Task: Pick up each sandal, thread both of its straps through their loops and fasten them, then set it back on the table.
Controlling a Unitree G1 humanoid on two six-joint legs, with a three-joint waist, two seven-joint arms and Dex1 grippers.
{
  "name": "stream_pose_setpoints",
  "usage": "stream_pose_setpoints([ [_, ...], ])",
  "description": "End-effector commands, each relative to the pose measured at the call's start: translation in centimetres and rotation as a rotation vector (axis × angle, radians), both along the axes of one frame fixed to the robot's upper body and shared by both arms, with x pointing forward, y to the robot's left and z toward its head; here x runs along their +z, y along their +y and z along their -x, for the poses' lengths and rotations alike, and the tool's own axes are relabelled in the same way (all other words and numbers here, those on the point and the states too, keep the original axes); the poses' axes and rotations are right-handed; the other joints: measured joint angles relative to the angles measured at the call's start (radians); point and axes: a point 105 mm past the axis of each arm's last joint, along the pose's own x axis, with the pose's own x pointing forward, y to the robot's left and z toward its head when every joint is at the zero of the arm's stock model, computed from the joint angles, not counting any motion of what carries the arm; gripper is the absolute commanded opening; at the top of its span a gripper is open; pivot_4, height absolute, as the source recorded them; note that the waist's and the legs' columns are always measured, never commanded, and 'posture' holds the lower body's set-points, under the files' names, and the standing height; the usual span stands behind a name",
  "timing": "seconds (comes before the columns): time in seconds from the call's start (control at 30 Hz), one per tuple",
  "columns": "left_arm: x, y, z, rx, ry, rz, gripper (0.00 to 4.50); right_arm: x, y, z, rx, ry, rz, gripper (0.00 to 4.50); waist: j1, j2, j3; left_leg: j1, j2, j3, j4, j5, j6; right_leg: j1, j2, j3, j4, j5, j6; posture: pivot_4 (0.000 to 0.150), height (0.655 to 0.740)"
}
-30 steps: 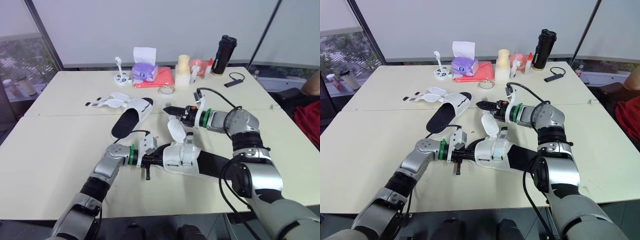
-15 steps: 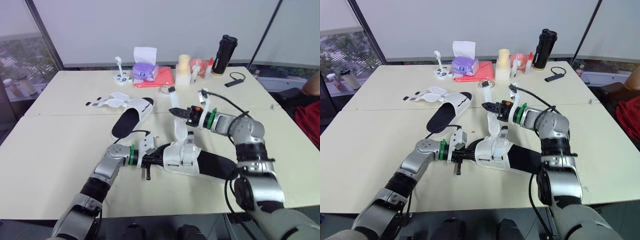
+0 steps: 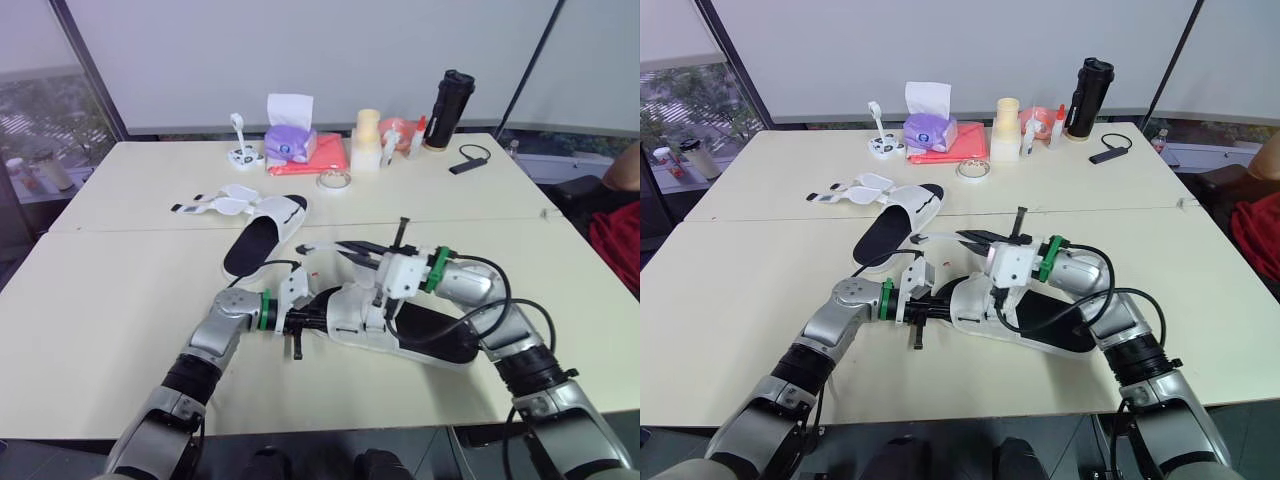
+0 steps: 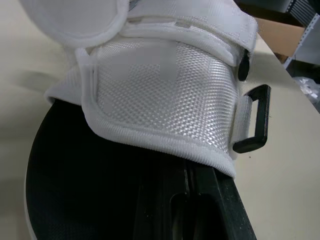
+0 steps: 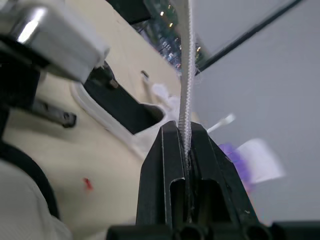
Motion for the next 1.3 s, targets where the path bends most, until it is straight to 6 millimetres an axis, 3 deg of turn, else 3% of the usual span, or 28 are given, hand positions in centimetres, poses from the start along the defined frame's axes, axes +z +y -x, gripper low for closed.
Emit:
stream_pose_setpoints([
  [0.03,-4.6,0.8,1.2,0.018,0.131,-0.145,0.00,2.9,-1.0,1.4,0.049,-0.193,-0.029,0.03,-0.001,0.000,0.000,0.000,0.000,0.000,0.000,0.000,0.000,0.000,0.000,0.000,0.000,0.000,0.000,0.150,0.7400],
  [0.13,-4.6,0.8,1.2,0.017,0.133,-0.145,0.00,2.5,-1.1,2.0,0.076,-0.228,0.016,0.03,-0.006,0.000,0.000,0.000,0.000,0.000,-0.001,0.000,0.000,0.000,0.000,0.000,0.000,0.000,0.000,0.150,0.7400],
  [0.27,-4.6,0.8,1.2,0.015,0.133,-0.145,0.00,1.5,-1.2,2.8,0.105,-0.263,0.079,1.82,-0.010,0.000,0.000,0.001,0.000,0.000,-0.001,0.000,0.000,0.001,0.000,0.000,0.000,0.000,0.000,0.150,0.7400],
  [0.4,-4.5,0.6,1.2,0.009,0.137,-0.143,0.00,1.0,-2.0,2.1,0.047,-0.282,0.143,3.92,-0.015,0.000,0.000,0.003,0.000,0.000,-0.001,0.000,0.000,0.003,0.000,0.000,0.000,-0.002,-0.003,0.150,0.7400],
  [0.53,-4.4,0.6,1.4,0.004,0.147,-0.136,0.00,0.9,-3.6,1.6,-0.022,-0.267,0.174,3.92,-0.015,0.000,0.000,0.004,0.000,0.000,-0.001,0.000,0.000,0.004,0.000,0.001,0.000,-0.002,-0.003,0.150,0.7400],
  [0.7,-4.0,0.7,2.3,-0.037,0.193,-0.126,0.00,0.3,-7.0,1.1,-0.178,-0.190,0.211,3.92,-0.020,0.000,0.000,0.003,0.000,0.000,-0.001,0.000,0.000,0.004,0.000,0.001,0.000,-0.002,-0.003,0.150,0.7400],
  [0.83,-3.7,0.6,3.0,-0.082,0.212,-0.130,0.00,1.7,-10.5,-0.4,-0.380,0.012,0.028,3.92,-0.025,0.000,0.000,0.004,0.001,0.001,-0.003,0.000,0.000,0.003,0.000,0.002,0.000,-0.001,-0.002,0.150,0.7400],
  [0.97,-3.7,0.5,3.1,-0.097,0.220,-0.137,0.00,1.7,-12.1,-0.2,-0.441,0.277,-0.125,3.92,-0.021,0.000,0.000,0.004,0.001,0.001,-0.003,-0.001,0.001,0.003,0.001,0.002,0.000,-0.001,-0.001,0.150,0.7400],
  [1.07,-3.6,0.4,3.2,-0.105,0.226,-0.138,0.00,1.0,-10.9,1.7,-0.372,0.677,-0.319,3.92,-0.018,0.001,0.000,0.004,0.002,0.000,-0.003,-0.002,0.004,0.003,0.000,0.001,0.000,-0.001,-0.002,0.150,0.7400],
  [1.17,-3.6,0.4,3.3,-0.111,0.230,-0.138,0.00,0.8,-9.2,3.9,-0.280,0.948,-0.401,3.92,-0.018,0.001,0.000,0.003,0.005,-0.004,-0.003,-0.004,0.006,0.002,0.000,0.001,0.000,-0.001,-0.002,0.150,0.7400],
  [1.23,-3.6,0.4,3.4,-0.115,0.231,-0.138,0.00,1.1,-7.2,6.5,-0.137,1.171,-0.446,3.92,-0.018,0.001,0.000,0.003,0.005,-0.004,-0.003,-0.004,0.006,0.002,0.000,0.001,-0.001,-0.001,-0.002,0.150,0.7400],
  [1.3,-3.8,0.3,3.2,-0.102,0.219,-0.141,0.00,0.3,-5.0,10.5,0.024,1.421,-0.396,3.92,-0.015,0.001,0.000,0.002,0.005,-0.005,-0.003,-0.004,0.006,0.003,0.000,0.001,-0.001,-0.002,-0.002,0.150,0.7400],
])
